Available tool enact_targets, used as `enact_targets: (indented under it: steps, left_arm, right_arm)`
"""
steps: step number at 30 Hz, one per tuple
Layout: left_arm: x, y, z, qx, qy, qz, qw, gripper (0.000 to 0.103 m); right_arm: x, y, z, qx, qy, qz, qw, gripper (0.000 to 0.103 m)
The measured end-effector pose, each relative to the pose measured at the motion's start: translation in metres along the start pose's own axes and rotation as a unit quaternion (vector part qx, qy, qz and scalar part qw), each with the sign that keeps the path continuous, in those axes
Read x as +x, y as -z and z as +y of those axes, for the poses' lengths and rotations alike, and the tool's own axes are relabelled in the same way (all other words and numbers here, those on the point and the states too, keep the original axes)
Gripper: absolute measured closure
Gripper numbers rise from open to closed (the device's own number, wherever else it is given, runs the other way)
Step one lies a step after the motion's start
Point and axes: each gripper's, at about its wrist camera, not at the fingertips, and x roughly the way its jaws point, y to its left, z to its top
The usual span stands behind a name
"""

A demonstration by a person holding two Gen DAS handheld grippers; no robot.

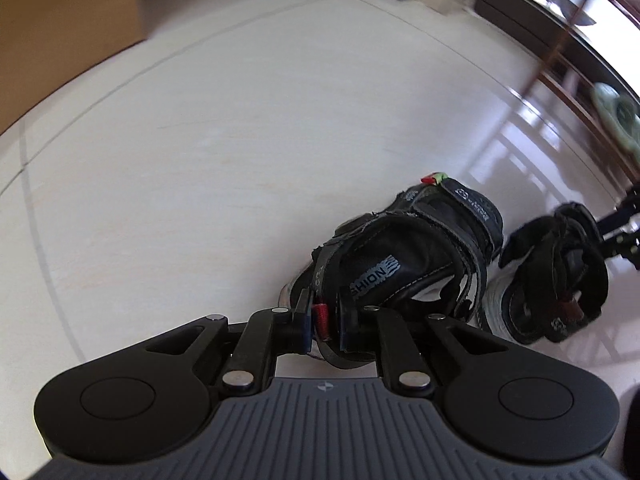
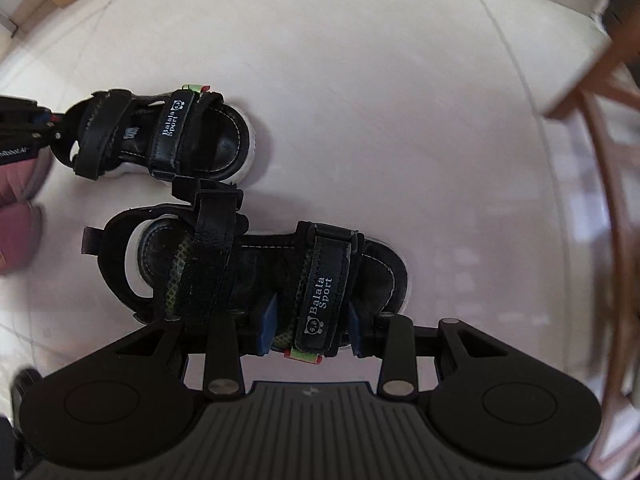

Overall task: Organize scattered shoes
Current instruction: 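Grasp one black sandal with the right tool while the left tool grasps the other, then lift the black sandals with both tools and bring them together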

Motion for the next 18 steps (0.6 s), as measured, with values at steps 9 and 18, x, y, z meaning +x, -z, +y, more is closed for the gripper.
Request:
enact_targets:
  steps: [9,18]
  left_arm:
    - [0.007,0.014,-0.067,-0.072,0.004,-0.002,0.9974,0.088]
    - [0.013,0.020,-0.115,-0.057,0.049,0.035,0.9966,0.081]
  right_arm:
    - [-0.017,0.042,-0.045,-0.056,0.047,0.018,0.997,0.062]
    - [-0.026,0.047,-0.067,-0.096,0.072,0.014,0.993,0.060]
